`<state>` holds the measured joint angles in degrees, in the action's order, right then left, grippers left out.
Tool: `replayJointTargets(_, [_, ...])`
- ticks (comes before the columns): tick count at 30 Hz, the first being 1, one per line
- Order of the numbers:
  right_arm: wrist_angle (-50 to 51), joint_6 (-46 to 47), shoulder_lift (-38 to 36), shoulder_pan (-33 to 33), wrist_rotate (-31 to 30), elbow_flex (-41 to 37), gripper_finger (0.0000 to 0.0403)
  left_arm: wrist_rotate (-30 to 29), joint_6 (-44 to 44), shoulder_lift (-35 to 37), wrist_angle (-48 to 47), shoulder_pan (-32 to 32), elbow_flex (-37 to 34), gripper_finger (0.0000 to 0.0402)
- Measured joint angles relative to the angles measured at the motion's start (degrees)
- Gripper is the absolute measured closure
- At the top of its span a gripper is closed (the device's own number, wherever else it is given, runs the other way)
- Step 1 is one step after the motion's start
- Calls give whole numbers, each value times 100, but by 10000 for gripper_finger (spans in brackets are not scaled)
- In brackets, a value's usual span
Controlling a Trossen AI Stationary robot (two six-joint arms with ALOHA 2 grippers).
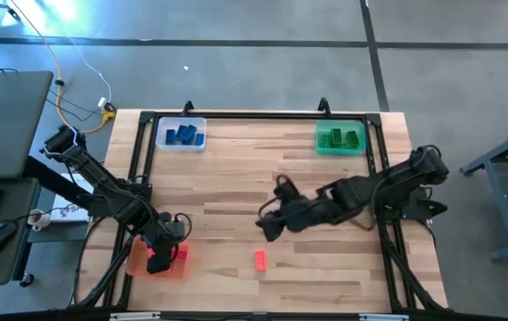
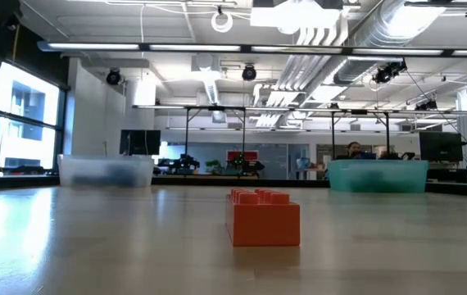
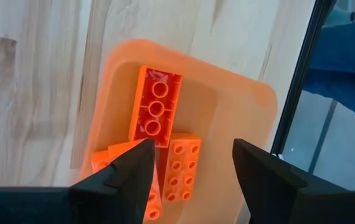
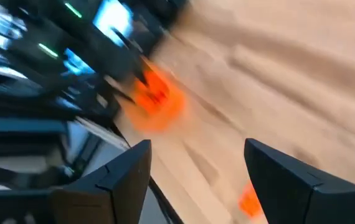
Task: Sort & place blocks by color
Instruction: Put the orange game piece into the orange bin
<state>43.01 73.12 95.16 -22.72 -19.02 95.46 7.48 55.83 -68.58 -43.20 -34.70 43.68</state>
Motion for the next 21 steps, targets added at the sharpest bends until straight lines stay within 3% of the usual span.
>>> replayJointTargets(7, [520,773,532,-26,831,15,161,-65,-4,0,-2,2,0,199])
replayJointTargets(21, [562,1609,1719,-182,1241,15,161,-237,49,0,7,4,2,200])
